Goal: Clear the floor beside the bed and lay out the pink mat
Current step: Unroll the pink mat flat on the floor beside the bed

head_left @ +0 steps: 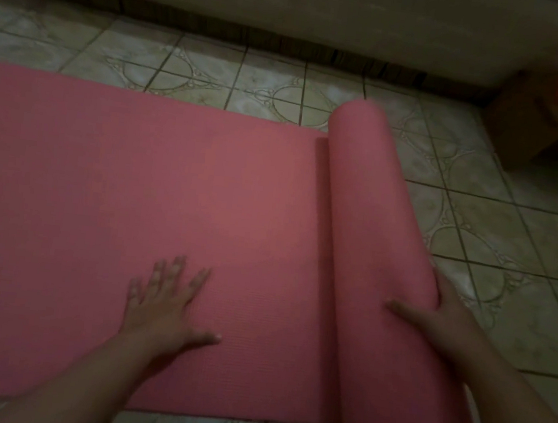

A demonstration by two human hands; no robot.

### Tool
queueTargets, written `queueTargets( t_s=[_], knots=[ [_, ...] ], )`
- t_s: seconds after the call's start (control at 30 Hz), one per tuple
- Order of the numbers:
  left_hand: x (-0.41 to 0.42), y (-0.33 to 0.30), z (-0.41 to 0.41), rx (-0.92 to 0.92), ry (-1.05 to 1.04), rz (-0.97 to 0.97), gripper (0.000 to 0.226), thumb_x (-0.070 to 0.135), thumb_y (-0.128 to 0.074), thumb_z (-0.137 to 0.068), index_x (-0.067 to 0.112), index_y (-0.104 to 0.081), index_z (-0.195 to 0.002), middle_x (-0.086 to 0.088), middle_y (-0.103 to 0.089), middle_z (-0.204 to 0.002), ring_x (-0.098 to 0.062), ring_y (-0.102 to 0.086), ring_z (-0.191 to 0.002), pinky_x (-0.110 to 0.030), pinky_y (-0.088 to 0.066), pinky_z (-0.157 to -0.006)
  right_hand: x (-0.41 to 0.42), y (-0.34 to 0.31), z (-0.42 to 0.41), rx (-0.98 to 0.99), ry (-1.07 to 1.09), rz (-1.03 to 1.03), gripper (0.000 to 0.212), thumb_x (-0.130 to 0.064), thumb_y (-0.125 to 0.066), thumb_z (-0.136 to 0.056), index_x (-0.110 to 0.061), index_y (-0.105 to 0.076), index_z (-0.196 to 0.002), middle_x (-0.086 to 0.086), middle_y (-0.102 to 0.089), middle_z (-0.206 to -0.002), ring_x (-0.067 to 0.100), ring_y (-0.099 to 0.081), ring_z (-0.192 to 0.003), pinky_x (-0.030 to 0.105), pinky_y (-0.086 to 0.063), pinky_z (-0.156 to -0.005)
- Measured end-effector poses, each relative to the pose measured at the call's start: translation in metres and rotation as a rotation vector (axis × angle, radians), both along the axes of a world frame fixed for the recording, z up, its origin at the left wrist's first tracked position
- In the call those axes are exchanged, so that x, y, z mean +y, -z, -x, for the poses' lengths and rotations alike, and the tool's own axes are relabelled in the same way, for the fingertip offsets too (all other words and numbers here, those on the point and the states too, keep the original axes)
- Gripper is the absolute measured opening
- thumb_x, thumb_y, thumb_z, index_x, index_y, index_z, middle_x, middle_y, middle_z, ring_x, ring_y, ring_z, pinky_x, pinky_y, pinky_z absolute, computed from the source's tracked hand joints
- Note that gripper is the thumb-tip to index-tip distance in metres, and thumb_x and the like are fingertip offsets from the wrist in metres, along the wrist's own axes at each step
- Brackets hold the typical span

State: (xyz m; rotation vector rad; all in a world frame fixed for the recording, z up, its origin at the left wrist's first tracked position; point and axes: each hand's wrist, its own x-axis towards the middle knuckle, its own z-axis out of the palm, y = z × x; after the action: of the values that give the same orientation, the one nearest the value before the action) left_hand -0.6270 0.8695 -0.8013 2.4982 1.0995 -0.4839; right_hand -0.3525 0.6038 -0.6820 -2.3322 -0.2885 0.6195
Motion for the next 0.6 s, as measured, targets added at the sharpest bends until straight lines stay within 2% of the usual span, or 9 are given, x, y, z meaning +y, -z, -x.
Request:
queueTargets(
  t_s=[0.13, 0.2, 0.3, 0.37, 0.43, 0.47, 0.53, 0.6],
  knots=[
    [0.025, -0.005, 0.030, 0.048, 0.000, -0.013, 0.123, 0.101, -0.028, -0.029, 0.057, 0.030, -0.128, 0.010, 0.047, -0.139, -0.022, 0.028, -0.142, -0.053, 0.008, -0.116, -0.005, 0.009, 0.018, 0.021, -0.041, -0.035, 0.106, -0.039, -0.084, -0.062, -0.045, -0.018, -0.145, -0.013, -0.047, -0.124, 0.014, -0.055, -0.108, 0.038, -0.046, -0.097],
    [0.030, -0.007, 0.034, 0.068, 0.007, 0.000, 0.124, 0.101, -0.027, -0.028, 0.056, 0.032, -0.127, 0.010, 0.048, -0.139, -0.022, 0.029, -0.141, -0.053, 0.009, -0.115, -0.016, 0.016, 0.016, 0.095, 0.008, -0.093, 0.100, -0.033, -0.083, -0.064, -0.044, -0.024, -0.144, -0.012, -0.050, -0.123, 0.014, -0.057, -0.105, 0.034, -0.048, -0.090],
    [0.028, -0.006, 0.033, 0.052, 0.005, -0.012, 0.120, 0.102, -0.022, -0.031, 0.055, 0.030, -0.128, 0.010, 0.047, -0.139, -0.021, 0.030, -0.140, -0.053, 0.009, -0.115, -0.044, 0.019, -0.002, 0.262, 0.208, -0.181, 0.074, -0.019, -0.075, -0.074, -0.032, -0.041, -0.139, 0.005, -0.062, -0.116, 0.021, -0.064, -0.092, 0.030, -0.050, -0.073],
    [0.024, -0.004, 0.031, 0.026, -0.015, -0.043, 0.112, 0.102, -0.013, -0.036, 0.056, 0.028, -0.129, 0.008, 0.042, -0.144, -0.022, 0.027, -0.142, -0.054, 0.007, -0.115, -0.062, 0.019, -0.016, 0.197, 0.360, -0.165, 0.056, -0.013, -0.064, -0.083, -0.023, -0.048, -0.136, 0.011, -0.063, -0.110, 0.020, -0.058, -0.084, 0.027, -0.043, -0.067],
    [0.018, -0.004, 0.025, 0.003, -0.066, -0.058, 0.106, 0.101, -0.007, -0.040, 0.055, 0.028, -0.129, 0.008, 0.034, -0.151, -0.024, 0.021, -0.144, -0.056, 0.004, -0.115, -0.070, 0.018, -0.025, 0.033, 0.413, -0.106, 0.039, -0.018, -0.053, -0.088, -0.022, -0.056, -0.127, 0.010, -0.065, -0.104, 0.022, -0.057, -0.087, 0.033, -0.045, -0.075],
    [0.015, -0.004, 0.020, -0.007, -0.092, -0.054, 0.105, 0.102, -0.007, -0.041, 0.055, 0.027, -0.129, 0.009, 0.031, -0.153, -0.025, 0.019, -0.145, -0.058, 0.003, -0.114, -0.068, 0.016, -0.026, -0.061, 0.374, -0.055, 0.036, -0.025, -0.051, -0.089, -0.022, -0.058, -0.124, 0.010, -0.065, -0.112, 0.024, -0.058, -0.096, 0.037, -0.045, -0.082],
    [0.009, -0.004, 0.007, -0.027, -0.117, -0.042, 0.104, 0.101, -0.005, -0.041, 0.054, 0.027, -0.129, 0.011, 0.031, -0.152, -0.025, 0.018, -0.145, -0.060, 0.001, -0.113, -0.054, 0.009, -0.024, -0.221, 0.246, 0.011, 0.048, -0.044, -0.056, -0.086, -0.020, -0.053, -0.128, 0.012, -0.059, -0.128, 0.026, -0.056, -0.110, 0.038, -0.042, -0.089],
    [0.005, -0.003, -0.007, -0.045, -0.103, -0.046, 0.107, 0.101, -0.003, -0.039, 0.053, 0.027, -0.130, 0.014, 0.034, -0.147, -0.024, 0.018, -0.145, -0.060, 0.002, -0.114, -0.036, 0.002, -0.022, -0.246, 0.133, 0.026, 0.078, -0.055, -0.071, -0.072, -0.022, -0.042, -0.136, 0.010, -0.052, -0.137, 0.024, -0.052, -0.117, 0.036, -0.041, -0.093]
  ],
)
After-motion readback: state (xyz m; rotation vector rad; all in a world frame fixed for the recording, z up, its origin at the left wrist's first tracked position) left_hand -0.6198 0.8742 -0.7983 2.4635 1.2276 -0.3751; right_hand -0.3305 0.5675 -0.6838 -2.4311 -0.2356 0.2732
